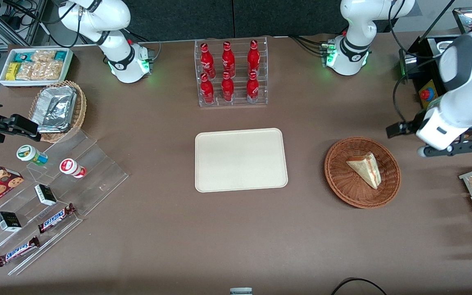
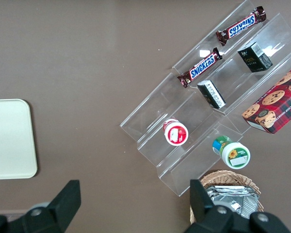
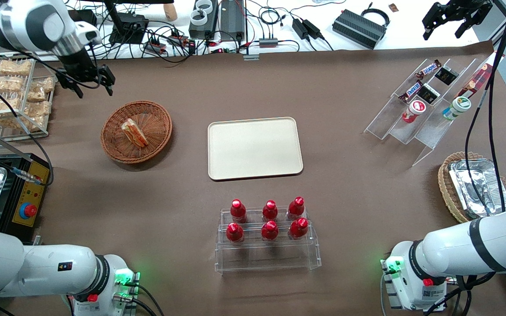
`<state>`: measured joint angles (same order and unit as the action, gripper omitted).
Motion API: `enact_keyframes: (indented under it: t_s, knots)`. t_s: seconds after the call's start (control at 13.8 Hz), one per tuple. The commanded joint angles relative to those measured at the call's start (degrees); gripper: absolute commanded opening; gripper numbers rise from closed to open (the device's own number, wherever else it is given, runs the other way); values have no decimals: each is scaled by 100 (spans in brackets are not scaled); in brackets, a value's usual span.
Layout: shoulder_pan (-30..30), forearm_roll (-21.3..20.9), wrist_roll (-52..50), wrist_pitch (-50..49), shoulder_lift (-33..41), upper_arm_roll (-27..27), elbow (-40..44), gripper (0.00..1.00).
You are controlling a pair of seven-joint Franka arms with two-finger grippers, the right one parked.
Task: Place sandwich from basket to tray
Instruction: 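Move the left gripper down over the sandwich in the wicker basket, then close the left gripper on the wrapped sandwich's crust edge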
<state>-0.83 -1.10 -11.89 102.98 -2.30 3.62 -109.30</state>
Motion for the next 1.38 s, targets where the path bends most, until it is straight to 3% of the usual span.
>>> enact_keyframes:
  t_s: [0.0, 0.29, 0.65, 1.31]
  knots:
    - [21, 5, -891, 835, 116, 7, -696, 100]
    - [57, -30, -2387, 1610, -104, 16, -987, 100]
    - [57, -48, -2897, 2753, -437, 16, -1515, 100]
    - [57, -31, -3232, 3597, -1184, 25, -1612, 100]
